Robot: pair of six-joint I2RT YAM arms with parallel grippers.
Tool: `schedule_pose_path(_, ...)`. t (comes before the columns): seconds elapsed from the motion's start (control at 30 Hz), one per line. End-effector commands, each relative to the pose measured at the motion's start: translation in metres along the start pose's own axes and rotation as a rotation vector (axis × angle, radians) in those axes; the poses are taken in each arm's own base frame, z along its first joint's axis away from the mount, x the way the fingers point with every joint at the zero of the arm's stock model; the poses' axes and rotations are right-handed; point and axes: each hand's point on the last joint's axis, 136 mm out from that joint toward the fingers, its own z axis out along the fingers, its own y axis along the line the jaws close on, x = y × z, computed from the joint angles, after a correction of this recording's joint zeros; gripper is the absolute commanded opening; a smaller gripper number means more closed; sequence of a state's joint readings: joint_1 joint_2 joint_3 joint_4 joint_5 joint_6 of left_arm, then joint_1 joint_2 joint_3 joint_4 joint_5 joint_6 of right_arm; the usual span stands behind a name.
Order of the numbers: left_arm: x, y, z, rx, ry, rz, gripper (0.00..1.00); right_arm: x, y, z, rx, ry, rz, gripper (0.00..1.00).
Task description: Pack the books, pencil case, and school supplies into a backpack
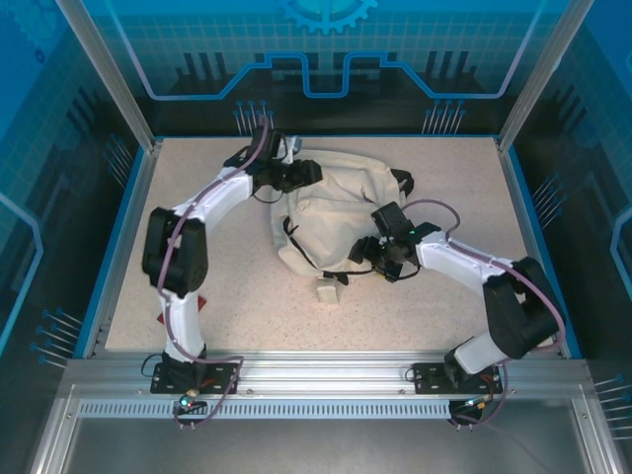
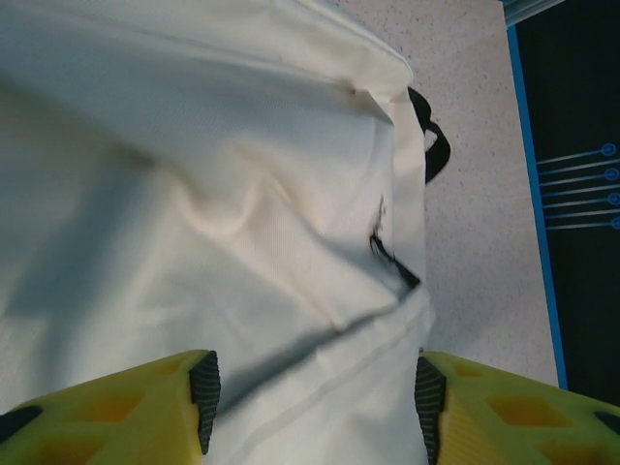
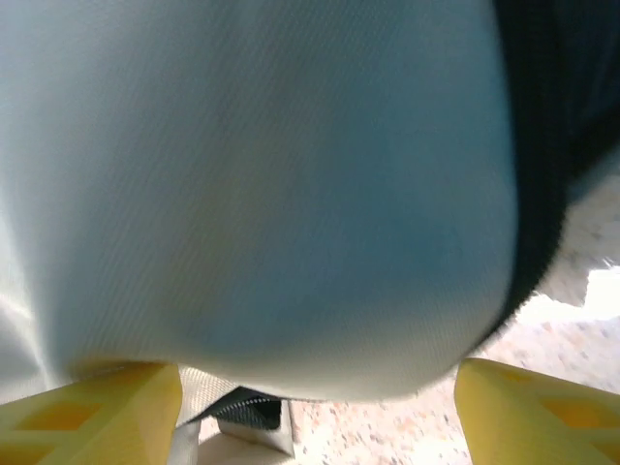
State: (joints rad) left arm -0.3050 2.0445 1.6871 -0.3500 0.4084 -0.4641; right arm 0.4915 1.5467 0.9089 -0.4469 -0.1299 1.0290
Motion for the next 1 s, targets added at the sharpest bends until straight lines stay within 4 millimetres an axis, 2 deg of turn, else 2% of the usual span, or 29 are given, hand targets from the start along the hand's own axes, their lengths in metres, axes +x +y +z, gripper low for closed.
schedule_pose_path(0.0, 0.003, 0.031, 0.026, -0.121, 0.052, -0.038, 0.56, -0.024, 0.023, 0.007, -0.083, -0.025, 0.004, 0.73)
schedule_pose_path(0.13, 0.018, 0.065, 0.041, -0.245, 0.107, -0.073, 0.54, -0.05, 0.031, 0.009, -0.042, -0.092, -0.044, 0.71)
schedule_pose_path(0.23, 0.036, 0.092, 0.038, -0.351, 0.148, -0.098, 0.53, -0.068, 0.034, 0.017, -0.027, -0.108, -0.067, 0.68)
schedule_pose_path(0.4, 0.077, 0.143, 0.01, -0.499, 0.188, -0.201, 0.52, -0.102, 0.044, 0.024, -0.009, -0.165, -0.142, 0.67)
schedule_pose_path(0.47, 0.093, 0.156, -0.005, -0.523, 0.191, -0.248, 0.52, -0.115, 0.053, 0.027, -0.014, -0.172, -0.195, 0.66)
schedule_pose_path(0.53, 0.108, 0.161, -0.019, -0.528, 0.192, -0.284, 0.52, -0.124, 0.064, 0.029, -0.032, -0.166, -0.246, 0.65)
schedule_pose_path(0.67, 0.127, 0.15, -0.04, -0.495, 0.181, -0.325, 0.53, -0.134, 0.081, 0.023, -0.074, -0.155, -0.31, 0.65)
schedule_pose_path(0.77, 0.12, 0.129, -0.053, -0.429, 0.14, -0.299, 0.56, -0.135, 0.088, -0.003, -0.094, -0.171, -0.319, 0.66)
schedule_pose_path(0.87, 0.102, 0.1, -0.069, -0.377, 0.09, -0.209, 0.57, -0.125, 0.076, -0.037, -0.083, -0.189, -0.272, 0.69)
schedule_pose_path(0.97, 0.092, 0.071, -0.086, -0.357, 0.045, -0.101, 0.59, -0.105, 0.045, -0.063, -0.046, -0.188, -0.151, 0.72)
